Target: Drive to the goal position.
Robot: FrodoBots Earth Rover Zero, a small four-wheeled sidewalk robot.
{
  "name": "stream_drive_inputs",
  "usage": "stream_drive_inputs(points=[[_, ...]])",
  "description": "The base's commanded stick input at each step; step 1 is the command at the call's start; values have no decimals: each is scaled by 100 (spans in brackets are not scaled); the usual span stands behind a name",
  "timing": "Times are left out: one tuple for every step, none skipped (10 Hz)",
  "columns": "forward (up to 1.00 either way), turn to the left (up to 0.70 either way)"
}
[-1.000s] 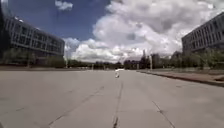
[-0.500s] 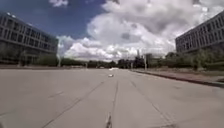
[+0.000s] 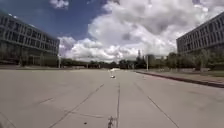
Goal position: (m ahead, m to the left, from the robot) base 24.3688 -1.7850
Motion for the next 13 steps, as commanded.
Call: stream_drive_inputs(points=[[100, -40], [100, -40], [100, -40], [100, -7], [100, 0], [100, 0], [100, 0], [100, 0], [100, 0], [100, 0], [100, 0], [100, 0], [100, 0]])
